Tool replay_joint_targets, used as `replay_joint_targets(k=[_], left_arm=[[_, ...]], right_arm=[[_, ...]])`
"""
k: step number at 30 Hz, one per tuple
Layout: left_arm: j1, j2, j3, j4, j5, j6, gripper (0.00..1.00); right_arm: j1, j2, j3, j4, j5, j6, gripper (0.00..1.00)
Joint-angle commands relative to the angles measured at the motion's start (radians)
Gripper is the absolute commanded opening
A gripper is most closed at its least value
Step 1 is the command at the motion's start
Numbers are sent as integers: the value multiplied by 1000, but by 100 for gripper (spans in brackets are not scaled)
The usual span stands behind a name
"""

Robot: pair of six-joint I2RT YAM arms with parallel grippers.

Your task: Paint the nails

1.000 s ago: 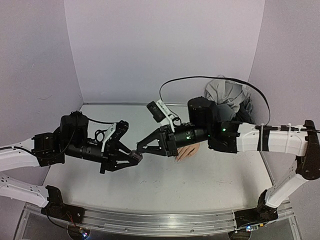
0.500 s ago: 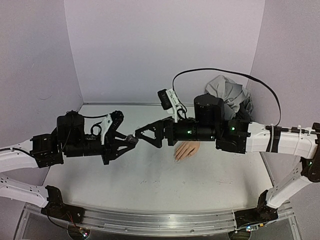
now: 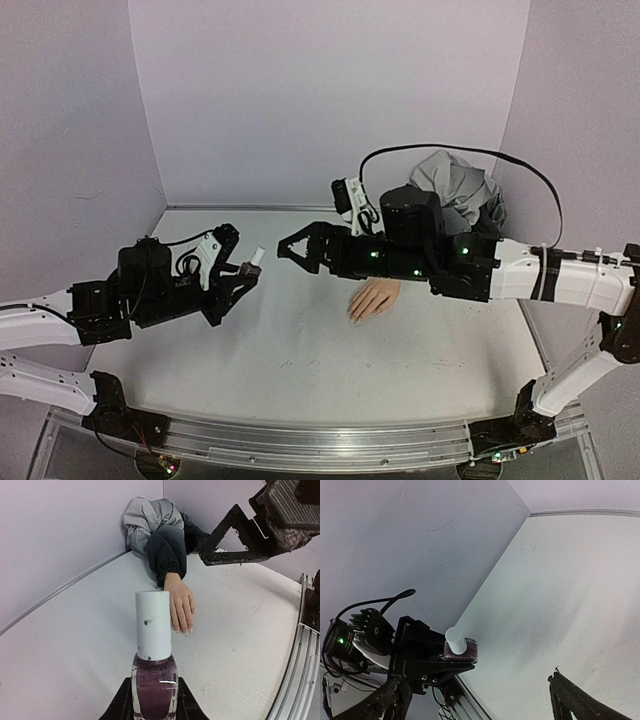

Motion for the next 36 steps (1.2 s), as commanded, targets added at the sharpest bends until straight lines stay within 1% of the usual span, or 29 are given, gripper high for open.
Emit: replay_joint_targets(k=[1, 4, 5, 7, 12, 16, 17, 21, 24, 25, 26, 27, 29, 30, 31, 32, 33, 34, 35, 36], left_arm=[[1, -18, -37, 144, -46, -15, 0], [2, -10, -35, 150, -46, -15, 0], [1, -11, -37, 152, -40, -15, 0], [2, -11, -43, 156, -30, -13, 0], [1, -25, -61, 167, -16, -15, 0], [1, -22, -62, 170, -36, -15, 0], [1, -21, -62, 172, -39, -16, 0], [2, -12, -55, 174, -46, -15, 0], [2, -20, -44, 171, -21, -53, 0], [3, -25, -39, 170, -16, -68, 0], [3, -29, -35, 167, -3, -87, 0], [3, -37, -32, 165, 28, -101, 0], [3, -59, -27, 165, 113, -116, 0], [4, -75, -24, 166, 164, -118, 0], [4, -92, -18, 170, 227, -115, 0], [5, -106, -6, 171, 329, -98, 0], [5, -117, 17, 170, 410, -83, 0], [6, -128, 32, 169, 470, -76, 0], [6, -136, 44, 170, 516, -71, 0], [6, -136, 57, 170, 554, -64, 0]], right_arm=[[4, 62, 85, 9, 8, 70, 98], [12, 127, 143, 36, 21, 106, 97], [15, 147, 153, 60, 21, 119, 96], [17, 187, 171, 98, 8, 155, 89], [19, 252, 191, 156, -17, 201, 63], [20, 264, 197, 183, -39, 196, 51], [19, 267, 198, 188, -46, 186, 48], [22, 264, 183, 194, -58, 157, 31], [22, 253, 161, 233, -86, 127, 12], [23, 247, 149, 260, -105, 98, 3], [24, 240, 137, 288, -133, 60, 0], [25, 232, 121, 313, -155, 25, 0], [23, 212, 90, 359, -225, -43, 0], [22, 205, 80, 387, -284, -88, 0], [23, 201, 72, 444, -471, -146, 0], [28, 201, 59, 541, -713, -199, 0], [43, 198, 17, 698, -927, -211, 0], [59, 180, -31, 829, -1021, -199, 0], [58, 156, -58, 837, -970, -217, 0], [53, 146, -47, 732, -923, -256, 0]])
